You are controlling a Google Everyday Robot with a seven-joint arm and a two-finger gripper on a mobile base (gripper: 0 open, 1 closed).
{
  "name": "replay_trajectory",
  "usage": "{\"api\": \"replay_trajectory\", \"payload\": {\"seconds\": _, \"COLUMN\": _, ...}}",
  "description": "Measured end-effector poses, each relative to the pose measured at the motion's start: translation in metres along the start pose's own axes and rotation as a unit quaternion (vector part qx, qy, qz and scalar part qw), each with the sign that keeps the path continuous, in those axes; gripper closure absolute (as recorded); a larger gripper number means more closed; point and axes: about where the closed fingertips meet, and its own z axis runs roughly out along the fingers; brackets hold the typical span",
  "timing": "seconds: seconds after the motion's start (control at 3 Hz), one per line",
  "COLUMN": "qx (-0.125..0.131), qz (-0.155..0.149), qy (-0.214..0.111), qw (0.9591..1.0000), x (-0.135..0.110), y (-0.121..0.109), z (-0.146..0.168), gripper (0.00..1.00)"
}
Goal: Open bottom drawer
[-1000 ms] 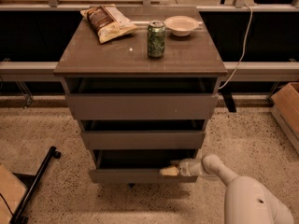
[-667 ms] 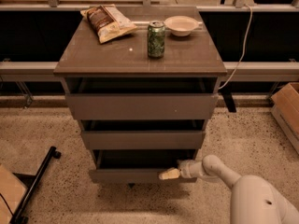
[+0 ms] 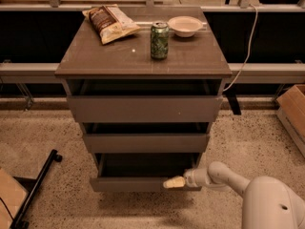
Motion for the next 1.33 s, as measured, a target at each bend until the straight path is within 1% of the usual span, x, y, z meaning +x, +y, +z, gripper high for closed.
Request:
{"api": "replay_trajectory", "payload": {"seconds": 0.33, "qx": -0.001, "qz": 0.016, "qy": 0.015, "qw": 0.9998, "x": 0.008, "y": 0.001, "z": -0.002, "gripper": 0.13}}
{"api": "replay_trajectory", "payload": {"seconds": 0.67, "qx": -0.001, "qz": 0.017, "qy": 0.015, "qw": 0.9998, "x": 0.008, "y": 0.002, "z": -0.002, "gripper": 0.14}}
{"api": "replay_trajectory", "payload": {"seconds": 1.0, "qx": 0.001, "qz": 0.051, "qy": 0.038, "qw": 0.9979, "x": 0.03, "y": 0.004, "z": -0.009, "gripper": 0.18}}
{"api": "replay_trajectory", "payload": {"seconds": 1.33, "qx": 0.001, "qz": 0.051, "qy": 0.038, "qw": 0.9979, "x": 0.029, "y": 0.004, "z": -0.009, "gripper": 0.15}}
